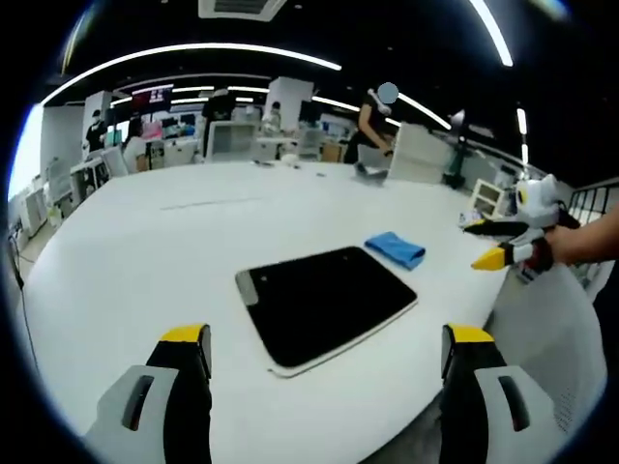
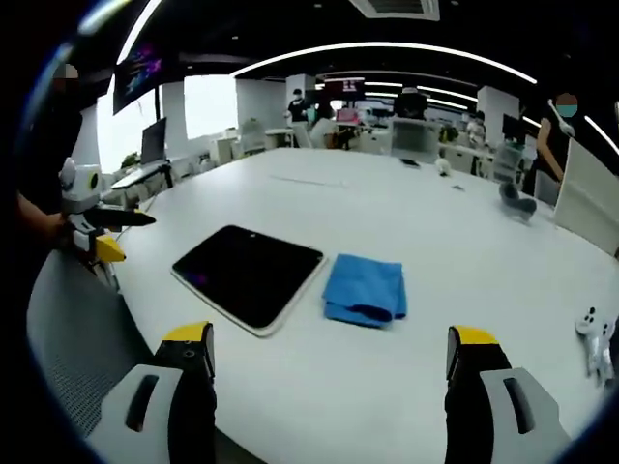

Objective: Wipe the mirror surface with the cleaning cloth until all visible marks leave the cleaned area.

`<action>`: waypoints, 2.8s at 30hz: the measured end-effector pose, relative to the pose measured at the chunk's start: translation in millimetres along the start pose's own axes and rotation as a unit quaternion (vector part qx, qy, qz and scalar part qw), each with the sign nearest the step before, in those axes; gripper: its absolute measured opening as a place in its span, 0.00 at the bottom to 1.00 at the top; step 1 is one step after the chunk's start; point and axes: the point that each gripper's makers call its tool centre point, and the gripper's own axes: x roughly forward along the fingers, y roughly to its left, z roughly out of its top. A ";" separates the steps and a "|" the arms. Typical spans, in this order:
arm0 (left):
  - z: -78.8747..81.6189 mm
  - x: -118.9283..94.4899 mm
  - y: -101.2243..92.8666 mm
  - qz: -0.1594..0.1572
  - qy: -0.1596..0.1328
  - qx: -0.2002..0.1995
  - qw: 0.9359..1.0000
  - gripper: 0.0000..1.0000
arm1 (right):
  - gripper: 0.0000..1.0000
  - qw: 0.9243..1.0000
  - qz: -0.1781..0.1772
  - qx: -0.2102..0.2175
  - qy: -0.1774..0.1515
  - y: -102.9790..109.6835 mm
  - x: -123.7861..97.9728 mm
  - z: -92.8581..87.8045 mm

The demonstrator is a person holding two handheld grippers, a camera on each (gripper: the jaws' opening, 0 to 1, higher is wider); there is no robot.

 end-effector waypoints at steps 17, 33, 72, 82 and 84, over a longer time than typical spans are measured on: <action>-5.1 -0.3 7.1 0.006 0.007 -0.007 1.000 1.00 | 1.00 1.000 0.009 -0.001 0.006 4.2 2.6 -3.6; -11.7 -0.9 10.2 0.015 0.017 -0.001 1.000 1.00 | 1.00 1.000 0.007 -0.003 0.009 5.3 2.5 -5.6; -14.8 -2.8 10.4 0.013 0.019 -0.004 1.000 0.99 | 1.00 1.000 -0.023 0.007 -0.005 -10.6 -6.7 -1.9; -15.6 -2.9 10.3 0.015 0.021 0.000 1.000 0.99 | 0.90 1.000 -0.010 -0.010 0.017 -13.7 -0.8 -0.9; -15.0 -3.1 10.5 0.015 0.020 0.000 1.000 0.99 | 0.86 1.000 -0.003 -0.014 0.016 -13.5 1.0 5.8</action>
